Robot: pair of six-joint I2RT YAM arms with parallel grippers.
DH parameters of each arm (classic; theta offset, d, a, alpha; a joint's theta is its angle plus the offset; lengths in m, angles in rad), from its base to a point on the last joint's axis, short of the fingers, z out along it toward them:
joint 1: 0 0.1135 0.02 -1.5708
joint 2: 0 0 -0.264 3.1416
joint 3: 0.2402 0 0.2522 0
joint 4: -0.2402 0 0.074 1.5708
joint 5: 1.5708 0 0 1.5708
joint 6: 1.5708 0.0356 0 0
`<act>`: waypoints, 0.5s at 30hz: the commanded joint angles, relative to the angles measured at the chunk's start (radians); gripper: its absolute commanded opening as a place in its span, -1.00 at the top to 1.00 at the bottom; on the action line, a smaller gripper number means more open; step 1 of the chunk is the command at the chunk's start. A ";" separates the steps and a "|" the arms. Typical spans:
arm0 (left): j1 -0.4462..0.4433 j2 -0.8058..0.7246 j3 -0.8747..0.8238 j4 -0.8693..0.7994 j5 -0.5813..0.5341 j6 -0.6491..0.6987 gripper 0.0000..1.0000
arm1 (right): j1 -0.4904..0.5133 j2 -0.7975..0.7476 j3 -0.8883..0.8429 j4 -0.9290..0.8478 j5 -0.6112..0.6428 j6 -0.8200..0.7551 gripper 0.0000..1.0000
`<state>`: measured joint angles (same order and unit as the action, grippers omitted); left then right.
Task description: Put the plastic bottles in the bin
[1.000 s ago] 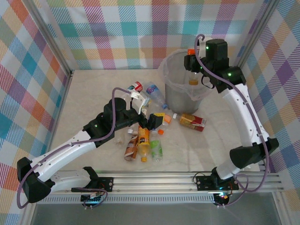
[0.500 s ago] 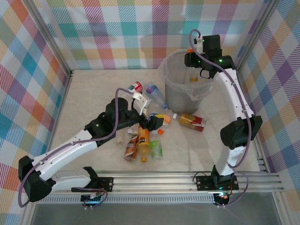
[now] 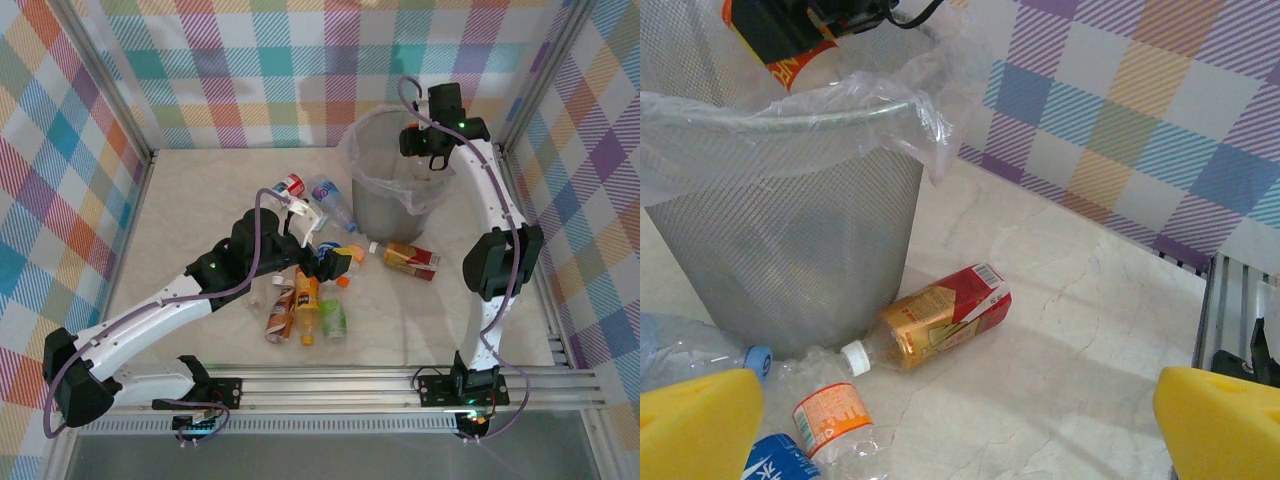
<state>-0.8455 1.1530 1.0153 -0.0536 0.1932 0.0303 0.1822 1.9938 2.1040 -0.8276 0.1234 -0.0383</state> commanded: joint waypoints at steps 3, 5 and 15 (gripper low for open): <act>0.007 0.004 0.011 -0.018 0.012 0.023 -1.00 | -0.003 -0.015 -0.042 -0.021 0.025 -0.098 -0.09; 0.008 0.008 0.009 -0.020 0.015 0.022 -1.00 | -0.002 -0.020 -0.072 -0.023 0.029 -0.118 -0.10; 0.007 0.005 0.011 -0.019 0.035 0.019 -1.00 | -0.001 0.022 -0.097 -0.071 0.043 -0.142 -0.09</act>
<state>-0.8455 1.1591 1.0153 -0.0757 0.2047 0.0418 0.1825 1.9968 1.9873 -0.8577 0.1612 -0.1509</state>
